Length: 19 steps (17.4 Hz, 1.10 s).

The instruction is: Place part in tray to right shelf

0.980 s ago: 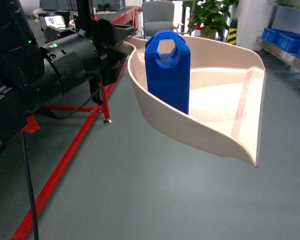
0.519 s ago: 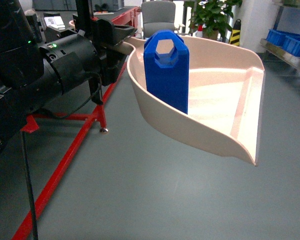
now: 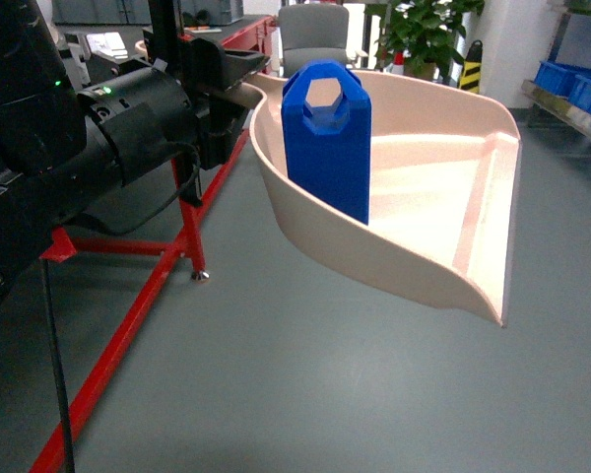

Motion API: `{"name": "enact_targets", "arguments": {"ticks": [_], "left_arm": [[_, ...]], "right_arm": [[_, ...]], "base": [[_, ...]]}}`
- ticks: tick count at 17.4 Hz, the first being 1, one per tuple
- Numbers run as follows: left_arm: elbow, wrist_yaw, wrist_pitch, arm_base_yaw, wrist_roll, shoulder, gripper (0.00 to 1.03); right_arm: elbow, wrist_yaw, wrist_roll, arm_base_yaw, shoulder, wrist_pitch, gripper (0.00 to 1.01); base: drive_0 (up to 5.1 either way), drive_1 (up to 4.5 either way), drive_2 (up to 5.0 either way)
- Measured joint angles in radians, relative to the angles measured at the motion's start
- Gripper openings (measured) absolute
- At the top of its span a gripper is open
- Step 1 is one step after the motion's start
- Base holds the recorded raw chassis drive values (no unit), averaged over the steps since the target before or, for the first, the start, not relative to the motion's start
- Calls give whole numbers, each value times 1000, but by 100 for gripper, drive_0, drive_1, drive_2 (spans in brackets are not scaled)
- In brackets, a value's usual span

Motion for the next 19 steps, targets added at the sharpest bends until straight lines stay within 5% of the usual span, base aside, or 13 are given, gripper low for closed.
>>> {"name": "enact_targets", "arguments": {"ticks": [19], "left_arm": [[0,-2,-2,0,0,0,15]], "right_arm": [[0,0,0,0,2,-6,98]], "base": [[-2,411,-414]]}}
